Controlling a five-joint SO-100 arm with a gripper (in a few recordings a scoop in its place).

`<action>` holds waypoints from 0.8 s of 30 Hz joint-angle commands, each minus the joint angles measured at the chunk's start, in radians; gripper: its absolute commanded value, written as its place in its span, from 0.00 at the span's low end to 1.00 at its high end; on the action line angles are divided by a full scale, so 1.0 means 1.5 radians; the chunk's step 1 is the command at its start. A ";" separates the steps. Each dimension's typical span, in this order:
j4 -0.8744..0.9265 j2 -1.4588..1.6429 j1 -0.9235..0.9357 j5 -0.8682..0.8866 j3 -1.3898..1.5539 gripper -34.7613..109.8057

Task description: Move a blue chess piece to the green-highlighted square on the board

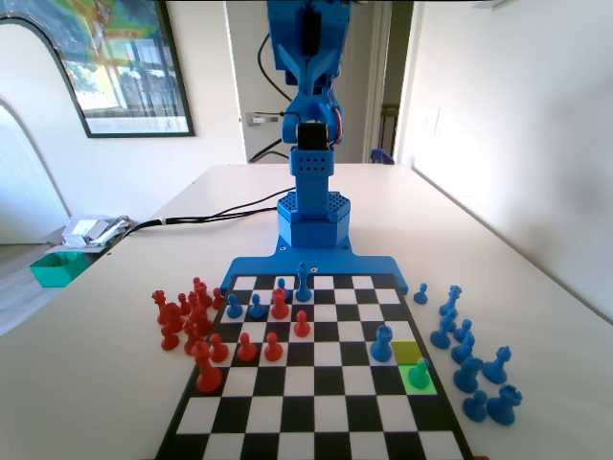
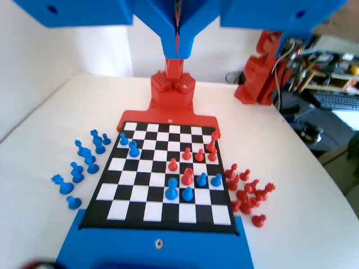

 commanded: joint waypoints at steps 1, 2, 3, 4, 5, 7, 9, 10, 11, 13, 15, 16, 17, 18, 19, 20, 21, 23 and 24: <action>-0.019 0.056 0.006 -0.012 0.037 0.25; -0.024 0.067 0.004 -0.009 0.048 0.25; -0.025 0.078 0.002 -0.010 0.059 0.25; -0.029 0.089 0.001 -0.012 0.072 0.25; -0.036 0.100 0.001 -0.013 0.084 0.25; -0.039 0.114 0.002 -0.016 0.091 0.25; -0.041 0.122 0.002 -0.016 0.092 0.25; -0.043 0.126 0.002 -0.016 0.092 0.25; -0.043 0.127 0.001 -0.016 0.092 0.25; -0.043 0.128 0.000 -0.015 0.092 0.25; -0.044 0.129 -0.001 -0.015 0.092 0.25; -0.044 0.130 -0.003 -0.015 0.093 0.25; -0.045 0.133 -0.006 -0.015 0.093 0.25; -0.045 0.135 -0.009 -0.014 0.093 0.25; -0.046 0.137 -0.013 -0.014 0.093 0.25; -0.046 0.139 -0.017 -0.013 0.093 0.25; -0.047 0.141 -0.019 -0.013 0.093 0.25; -0.048 0.146 -0.027 -0.014 0.094 0.25; -0.049 0.148 -0.029 -0.014 0.094 0.25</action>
